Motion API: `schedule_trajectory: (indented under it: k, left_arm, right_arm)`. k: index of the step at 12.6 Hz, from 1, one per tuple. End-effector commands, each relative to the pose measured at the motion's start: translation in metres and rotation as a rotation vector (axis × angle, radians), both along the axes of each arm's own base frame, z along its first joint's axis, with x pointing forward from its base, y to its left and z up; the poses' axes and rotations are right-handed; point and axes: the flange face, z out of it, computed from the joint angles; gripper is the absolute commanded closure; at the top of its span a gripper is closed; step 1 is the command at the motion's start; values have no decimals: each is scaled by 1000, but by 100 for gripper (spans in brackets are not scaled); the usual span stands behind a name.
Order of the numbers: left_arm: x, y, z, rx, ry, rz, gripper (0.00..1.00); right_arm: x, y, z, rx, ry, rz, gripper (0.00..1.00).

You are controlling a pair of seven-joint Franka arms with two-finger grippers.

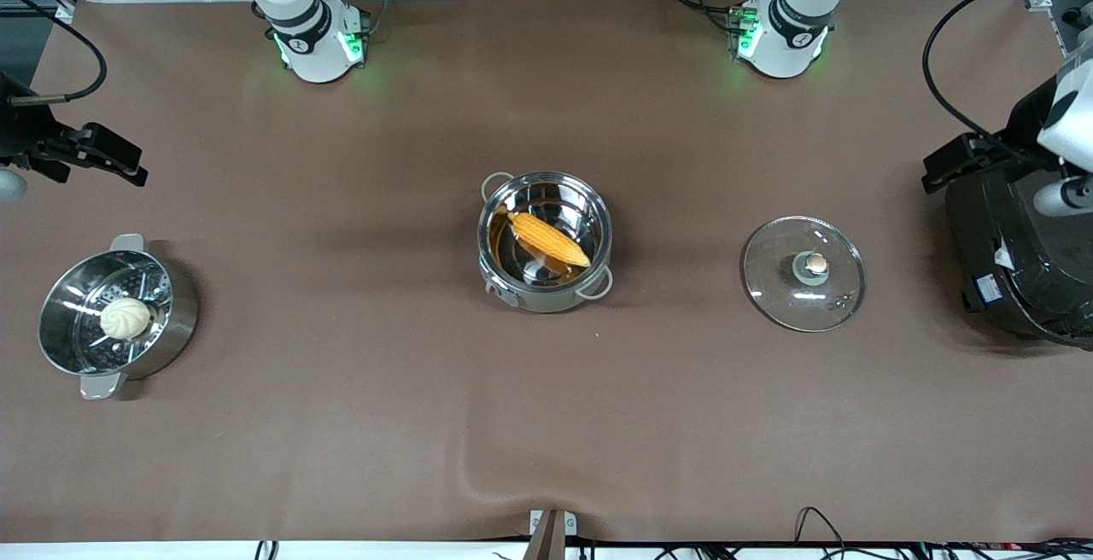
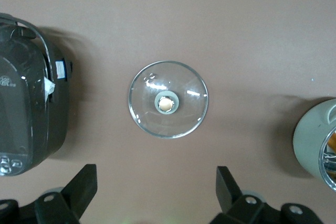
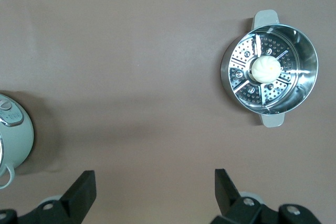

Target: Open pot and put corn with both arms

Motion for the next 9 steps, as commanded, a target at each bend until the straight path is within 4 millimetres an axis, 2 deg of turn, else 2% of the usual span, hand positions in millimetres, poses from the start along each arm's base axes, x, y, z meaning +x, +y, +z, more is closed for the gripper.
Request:
schedule_trajectory:
  k: [1,4,5,7,9]
  left_arm:
    - [-8,5,7,25,5,-16,0]
    - [-11,3,11,14,-1,-19,0]
    - [-19,6,20,17,-16,-10,0]
    - [-16,14,21,3,-19,5,0]
    - [-16,12,22,-17,-22,2,0]
  right_arm:
    - [-4,-2,7,21,-1,-16,0]
    - [-5,-1,8,21,-2,-16,0]
    - [-4,0,7,21,-1,-14,0]
    - [-4,3,6,21,-1,-8,0]
    - [-4,5,5,21,1,-4,0]
